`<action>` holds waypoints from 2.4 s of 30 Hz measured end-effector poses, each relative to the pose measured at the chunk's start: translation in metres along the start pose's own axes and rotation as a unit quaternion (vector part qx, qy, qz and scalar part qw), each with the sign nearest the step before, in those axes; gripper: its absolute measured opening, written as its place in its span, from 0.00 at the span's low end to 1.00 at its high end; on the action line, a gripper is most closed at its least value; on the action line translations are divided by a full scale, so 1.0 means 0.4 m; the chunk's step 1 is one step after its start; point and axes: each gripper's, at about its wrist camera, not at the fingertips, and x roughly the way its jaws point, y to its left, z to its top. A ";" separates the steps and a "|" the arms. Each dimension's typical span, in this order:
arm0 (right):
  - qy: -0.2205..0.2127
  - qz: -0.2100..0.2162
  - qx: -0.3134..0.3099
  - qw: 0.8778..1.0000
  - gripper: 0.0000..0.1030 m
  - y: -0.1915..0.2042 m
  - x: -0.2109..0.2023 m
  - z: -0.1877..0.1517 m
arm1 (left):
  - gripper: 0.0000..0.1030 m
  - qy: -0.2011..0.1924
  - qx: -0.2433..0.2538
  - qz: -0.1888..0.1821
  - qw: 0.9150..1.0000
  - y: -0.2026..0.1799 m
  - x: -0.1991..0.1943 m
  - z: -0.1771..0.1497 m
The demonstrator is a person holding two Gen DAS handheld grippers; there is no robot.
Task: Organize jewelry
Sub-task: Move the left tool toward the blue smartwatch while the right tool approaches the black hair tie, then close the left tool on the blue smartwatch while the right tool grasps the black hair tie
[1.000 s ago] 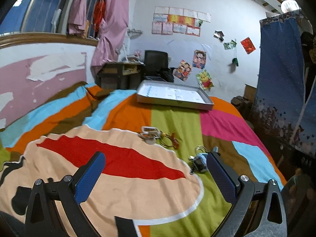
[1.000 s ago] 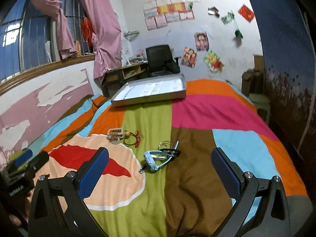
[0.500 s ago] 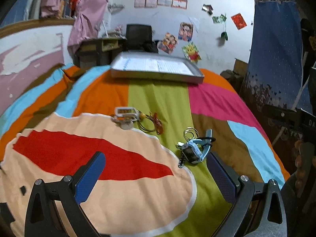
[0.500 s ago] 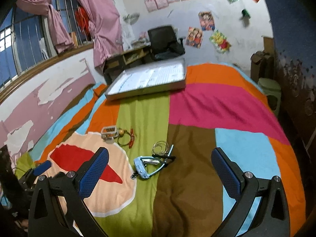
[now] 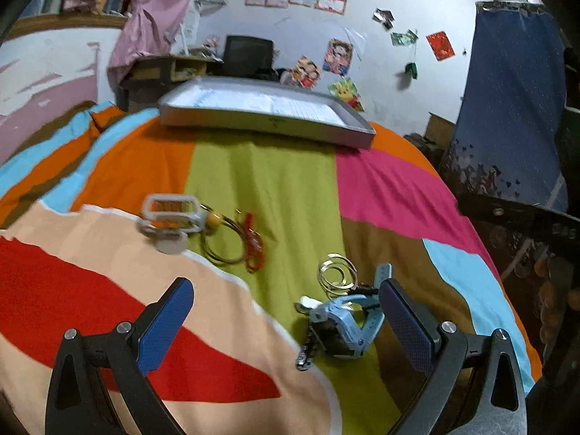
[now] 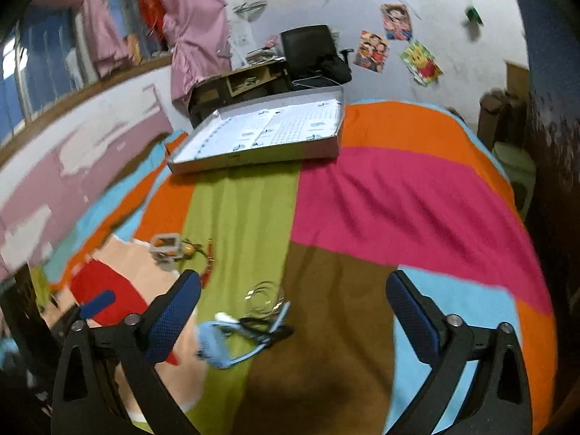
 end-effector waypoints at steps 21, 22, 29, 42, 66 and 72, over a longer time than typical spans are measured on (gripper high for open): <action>0.170 0.045 -0.196 0.965 0.33 0.096 0.187 -0.108 | 0.40 0.119 -0.003 -0.101 0.988 -0.035 0.120 -0.052; 0.175 0.044 -0.199 0.963 0.28 0.099 0.194 -0.113 | 0.36 0.122 -0.005 -0.107 0.987 -0.036 0.121 -0.050; 0.184 0.055 -0.195 0.962 0.09 0.108 0.201 -0.121 | 0.29 0.140 0.008 -0.098 0.985 -0.045 0.121 -0.045; 0.153 0.018 -0.148 0.977 0.05 0.056 0.201 -0.094 | 0.17 0.157 -0.007 -0.086 0.984 -0.039 0.117 -0.050; 0.001 0.013 -0.087 0.996 0.04 0.017 0.104 0.011 | 0.12 0.088 -0.012 -0.092 0.992 -0.028 0.029 0.016; 0.004 0.019 -0.092 0.996 0.04 0.024 0.106 0.007 | 0.12 0.134 0.021 -0.083 0.987 -0.037 0.061 -0.032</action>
